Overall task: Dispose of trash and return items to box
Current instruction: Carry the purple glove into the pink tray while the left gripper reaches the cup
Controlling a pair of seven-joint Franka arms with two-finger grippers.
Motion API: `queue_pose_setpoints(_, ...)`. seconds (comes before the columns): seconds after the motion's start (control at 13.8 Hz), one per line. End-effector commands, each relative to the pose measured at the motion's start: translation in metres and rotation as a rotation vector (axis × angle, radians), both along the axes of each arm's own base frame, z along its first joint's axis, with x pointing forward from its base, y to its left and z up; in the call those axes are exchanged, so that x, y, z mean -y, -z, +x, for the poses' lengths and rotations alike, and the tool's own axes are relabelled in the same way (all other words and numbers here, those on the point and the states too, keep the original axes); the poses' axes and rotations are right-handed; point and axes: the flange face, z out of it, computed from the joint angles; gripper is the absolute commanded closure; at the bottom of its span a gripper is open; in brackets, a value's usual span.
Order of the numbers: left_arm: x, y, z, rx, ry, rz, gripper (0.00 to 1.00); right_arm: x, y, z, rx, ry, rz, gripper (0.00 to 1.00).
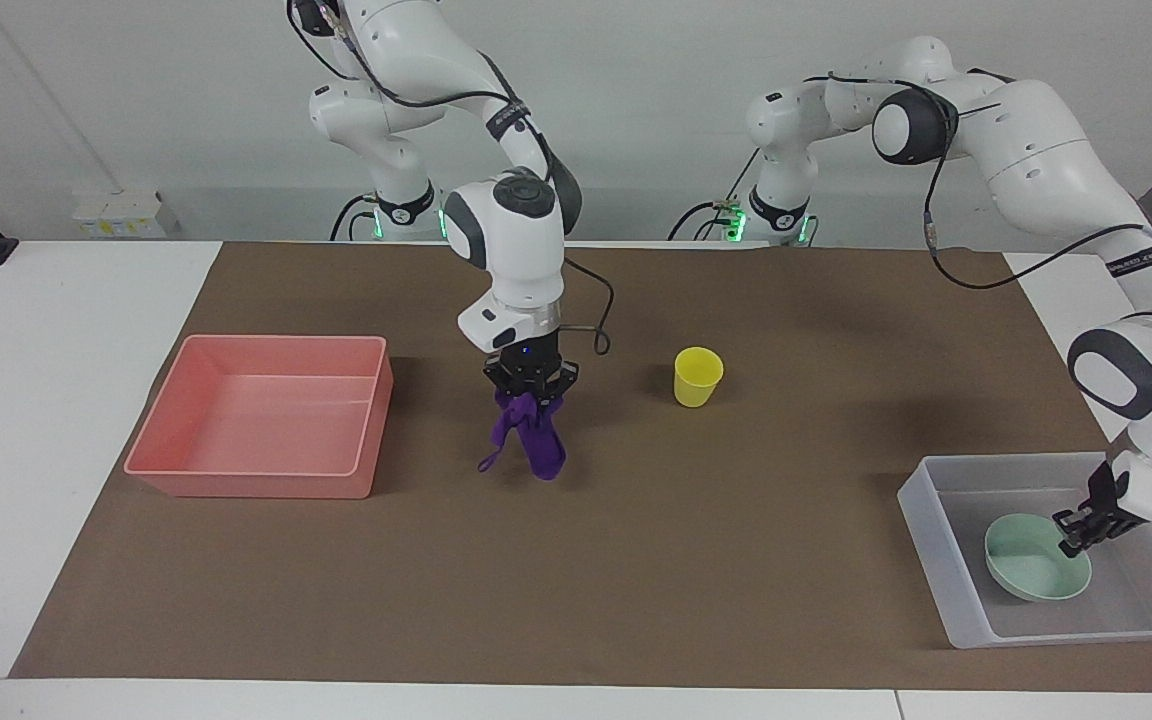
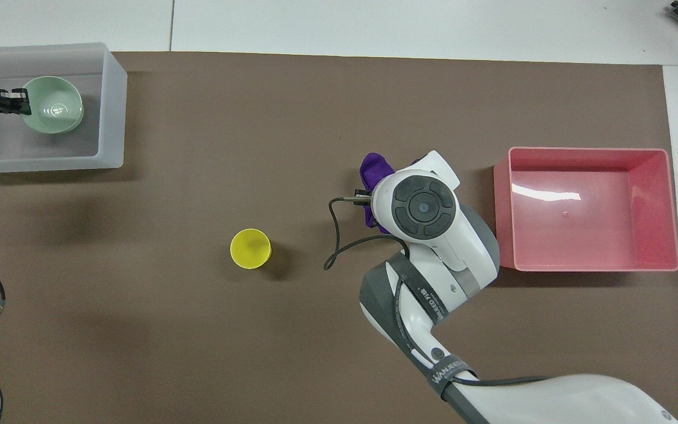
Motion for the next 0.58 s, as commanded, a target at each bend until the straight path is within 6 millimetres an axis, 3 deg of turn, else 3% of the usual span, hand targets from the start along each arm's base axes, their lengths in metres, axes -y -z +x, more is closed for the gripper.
queue_pose_setpoints(0.0, 0.003, -0.003, -0.005, 0.012, 0.008, 0.005, 0.50, 0.009, -0.035, -0.012, 0.003, 0.042, 0.007, 1.00)
queue_pose_setpoints(0.15, 0.007, -0.011, -0.005, 0.015, 0.016, 0.007, 0.22, 0.020, -0.059, -0.018, 0.012, 0.051, -0.001, 1.00)
queue_pose_setpoints(0.29, 0.013, -0.033, -0.007, 0.028, 0.025, 0.012, 0.00, 0.032, -0.076, -0.020, 0.016, 0.066, -0.007, 1.00)
queue_pose_setpoints(0.51, 0.033, -0.077, -0.019, 0.017, 0.055, 0.014, 0.00, 0.054, -0.097, -0.023, 0.011, 0.068, -0.027, 1.00)
